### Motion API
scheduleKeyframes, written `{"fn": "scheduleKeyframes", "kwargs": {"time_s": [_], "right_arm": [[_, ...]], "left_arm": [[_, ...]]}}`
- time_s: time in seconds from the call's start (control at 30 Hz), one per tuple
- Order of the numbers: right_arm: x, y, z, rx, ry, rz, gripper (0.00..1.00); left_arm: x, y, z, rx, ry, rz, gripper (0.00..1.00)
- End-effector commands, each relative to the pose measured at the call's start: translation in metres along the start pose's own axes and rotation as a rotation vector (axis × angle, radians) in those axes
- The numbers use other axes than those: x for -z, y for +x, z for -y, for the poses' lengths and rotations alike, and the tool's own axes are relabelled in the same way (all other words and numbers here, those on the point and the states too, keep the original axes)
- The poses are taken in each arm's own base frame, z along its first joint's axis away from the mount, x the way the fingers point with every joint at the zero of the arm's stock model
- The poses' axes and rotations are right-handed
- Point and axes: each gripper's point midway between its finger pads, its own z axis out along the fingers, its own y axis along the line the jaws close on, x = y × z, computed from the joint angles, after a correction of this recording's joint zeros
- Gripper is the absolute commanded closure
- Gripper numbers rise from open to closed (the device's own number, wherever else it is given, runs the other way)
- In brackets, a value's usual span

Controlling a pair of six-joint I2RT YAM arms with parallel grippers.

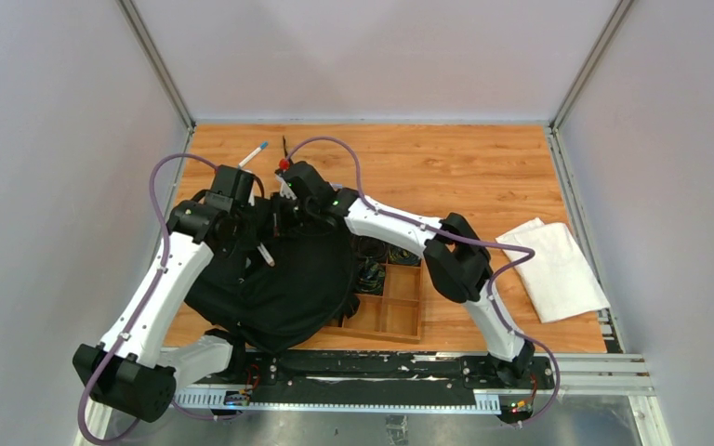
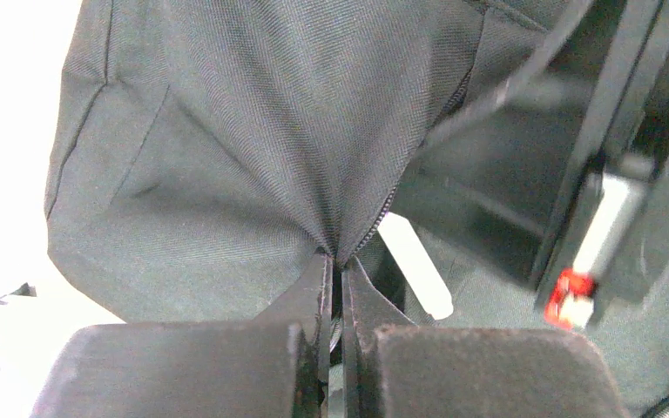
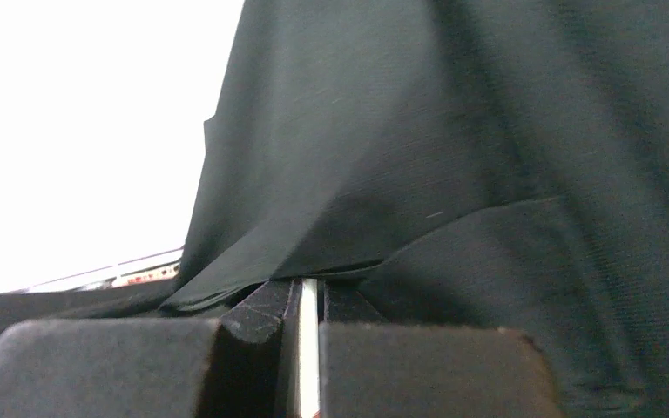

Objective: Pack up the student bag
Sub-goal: Place the stationery in the student bag.

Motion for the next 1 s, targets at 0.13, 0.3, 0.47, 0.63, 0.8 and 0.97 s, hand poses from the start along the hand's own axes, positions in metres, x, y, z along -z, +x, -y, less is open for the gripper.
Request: {"fn": "scheduleKeyframes", "kwargs": {"time_s": [0.13,0.3,0.47,0.63,0.8,0.97], "right_arm": [[-0.016,-0.049,0.021,-0.157,0.015,0.151,1.00],[-0.024,-0.071,0.010,-0.196,-0.031,0.224,1.00],[-0.033,-0.077,0.008,-0.253,-0.066,0.254,1.00],[-0.038,-0.068,0.012,-0.254,-0.079,0.240,1.00],[-0.041,-0.052,0.020,-0.228,-0.055,0.225,1.00],[-0.043,-0.035,0.018,-0.191,-0.029,0.194,0.78]], "left_arm": [[0.011,-0.007,0.009,0.010,0.067,0.055,1.00],[0.007,0.000,0.010,0.009,0.075,0.032,1.00],[0.008,0.001,0.009,-0.001,0.071,0.034,1.00],[0.011,-0.001,0.006,-0.006,0.066,0.051,1.00],[0.009,-0.001,0.007,-0.006,0.064,0.043,1.00],[0.011,-0.003,0.007,0.008,0.062,0.052,1.00]]}}
